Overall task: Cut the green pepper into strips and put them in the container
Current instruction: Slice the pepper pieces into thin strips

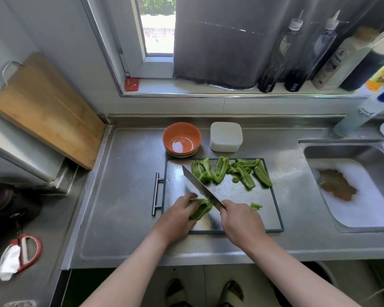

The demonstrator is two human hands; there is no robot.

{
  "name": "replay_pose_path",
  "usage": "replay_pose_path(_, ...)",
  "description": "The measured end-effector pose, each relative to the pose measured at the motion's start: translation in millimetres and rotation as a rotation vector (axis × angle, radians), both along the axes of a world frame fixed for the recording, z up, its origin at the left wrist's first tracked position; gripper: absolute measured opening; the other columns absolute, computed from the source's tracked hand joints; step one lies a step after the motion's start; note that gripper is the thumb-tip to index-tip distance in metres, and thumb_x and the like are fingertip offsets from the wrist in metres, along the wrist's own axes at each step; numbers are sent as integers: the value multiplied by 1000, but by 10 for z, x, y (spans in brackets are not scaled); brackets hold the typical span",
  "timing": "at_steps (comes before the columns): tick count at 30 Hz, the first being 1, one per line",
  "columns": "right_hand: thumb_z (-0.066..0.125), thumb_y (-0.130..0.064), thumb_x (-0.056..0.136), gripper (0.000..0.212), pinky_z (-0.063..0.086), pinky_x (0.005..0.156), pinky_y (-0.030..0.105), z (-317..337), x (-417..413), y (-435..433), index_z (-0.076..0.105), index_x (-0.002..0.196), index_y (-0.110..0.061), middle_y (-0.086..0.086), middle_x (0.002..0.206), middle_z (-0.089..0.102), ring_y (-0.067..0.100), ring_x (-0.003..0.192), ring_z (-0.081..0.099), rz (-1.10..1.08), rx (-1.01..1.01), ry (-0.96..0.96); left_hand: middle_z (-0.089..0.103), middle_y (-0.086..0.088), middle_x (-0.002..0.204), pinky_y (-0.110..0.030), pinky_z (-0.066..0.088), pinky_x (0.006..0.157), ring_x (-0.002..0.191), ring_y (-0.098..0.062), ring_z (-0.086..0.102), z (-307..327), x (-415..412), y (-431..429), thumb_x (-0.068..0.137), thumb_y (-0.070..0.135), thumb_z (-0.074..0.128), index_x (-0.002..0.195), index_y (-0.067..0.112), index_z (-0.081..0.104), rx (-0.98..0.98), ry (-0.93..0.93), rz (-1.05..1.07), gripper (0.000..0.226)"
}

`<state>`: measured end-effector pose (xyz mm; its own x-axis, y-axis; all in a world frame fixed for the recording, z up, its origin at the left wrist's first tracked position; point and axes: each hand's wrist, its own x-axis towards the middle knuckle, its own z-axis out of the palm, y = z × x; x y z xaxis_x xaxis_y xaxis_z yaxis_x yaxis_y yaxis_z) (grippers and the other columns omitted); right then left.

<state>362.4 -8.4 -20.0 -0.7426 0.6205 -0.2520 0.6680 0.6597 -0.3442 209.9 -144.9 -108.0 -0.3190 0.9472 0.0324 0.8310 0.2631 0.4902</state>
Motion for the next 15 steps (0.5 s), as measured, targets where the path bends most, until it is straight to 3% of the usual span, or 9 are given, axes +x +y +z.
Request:
replay_pose_path(3, 36, -36, 106, 27, 38, 58, 37, -46, 49, -16, 61, 105, -25, 3, 81, 68, 24, 67, 49, 42, 36, 16, 43, -7, 139, -41, 54, 94, 127, -24, 42, -68, 52, 11, 83, 28, 71, 133, 13, 54, 48, 68, -8, 55)
replay_pose_path(7, 34, -36, 106, 28, 35, 59, 37, -113, 61, -15, 60, 105, -25, 2, 84, 69, 26, 70, 52, 63, 27, 3, 50, -2, 121, -39, 57, 84, 113, -20, 45, -103, 87, 36, 73, 27, 81, 125, 14, 58, 82, 111, 50, 59)
replay_pose_path(12, 35, -35, 106, 28, 35, 59, 35, -125, 26, 51, 60, 107, -24, 4, 85, 68, 26, 71, 52, 35, -2, 8, 60, -4, 115, -36, 54, 82, 102, -23, 58, -178, 17, 100, 92, 20, 65, 115, 10, 65, 229, 211, -62, 25)
replay_pose_path(15, 33, -35, 107, 28, 37, 60, 36, -100, 24, 77, 59, 111, -25, 3, 88, 69, 28, 79, 62, 113, 74, -12, 64, -6, 108, -35, 54, 75, 97, -22, 59, -196, -63, 146, 95, 19, 53, 106, 9, 70, 253, 286, -89, 23)
